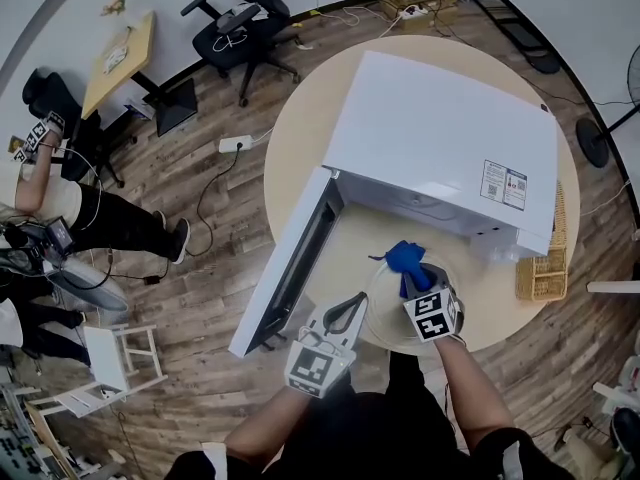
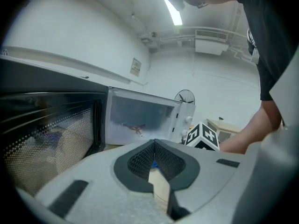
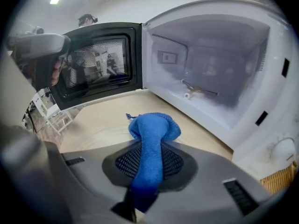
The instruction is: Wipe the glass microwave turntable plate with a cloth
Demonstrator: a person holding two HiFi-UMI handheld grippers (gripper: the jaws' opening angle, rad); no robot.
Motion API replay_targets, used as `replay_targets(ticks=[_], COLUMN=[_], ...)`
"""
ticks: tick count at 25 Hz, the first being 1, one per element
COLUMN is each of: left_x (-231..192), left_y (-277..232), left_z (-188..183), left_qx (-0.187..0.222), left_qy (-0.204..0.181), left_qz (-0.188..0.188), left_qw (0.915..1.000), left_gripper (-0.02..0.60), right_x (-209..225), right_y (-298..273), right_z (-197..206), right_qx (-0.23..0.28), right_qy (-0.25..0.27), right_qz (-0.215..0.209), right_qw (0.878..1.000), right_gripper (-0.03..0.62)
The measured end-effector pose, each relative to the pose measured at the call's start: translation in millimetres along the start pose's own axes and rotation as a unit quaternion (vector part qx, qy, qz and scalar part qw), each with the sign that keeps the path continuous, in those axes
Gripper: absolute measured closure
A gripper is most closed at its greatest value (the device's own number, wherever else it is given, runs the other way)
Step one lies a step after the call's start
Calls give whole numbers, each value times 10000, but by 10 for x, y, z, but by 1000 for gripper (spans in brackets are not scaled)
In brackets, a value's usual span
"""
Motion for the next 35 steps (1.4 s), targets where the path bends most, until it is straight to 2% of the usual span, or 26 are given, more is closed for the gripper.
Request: replay_targets(ticks=[7, 11, 22, 27, 32, 35], left_x=[63, 70, 45, 60, 51, 45], left_y=[-51, -65, -42, -72, -51, -33], left_z=[-31, -61, -72, -63, -100, -123], left_qx=[11, 31, 39, 41, 74, 110], left_qy=[112, -21, -7, -25, -39, -38], left_qz=[54, 108, 110, 125, 105, 81], left_qw=[9999, 9999, 9999, 9999, 9999, 9999], left_gripper=[575, 575, 575, 575, 575, 575], right_x=[286, 432, 732, 786, 727, 622], right_y=[42, 93, 286, 283, 398, 477], right_z=[62, 134, 336, 370, 176, -16], right_qx=[-24, -109, -417, -400, -213, 17], right_qy=[-199, -320, -457, -501, -244, -145], right_qz=[326, 546, 1125, 1179, 1272, 1152], right_qw=[9993, 9979, 9917, 9910, 9913, 9932], right_gripper=[522, 522, 522, 520, 520, 520])
Point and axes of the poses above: the fingertips, and each gripper's own axes: y backward along the fingers, x to its right, z out of its underside, the point moved 2 cm from there along y, backward along the fingers, and after that the axes turned 3 degrees about -z, right-handed, at the moved point
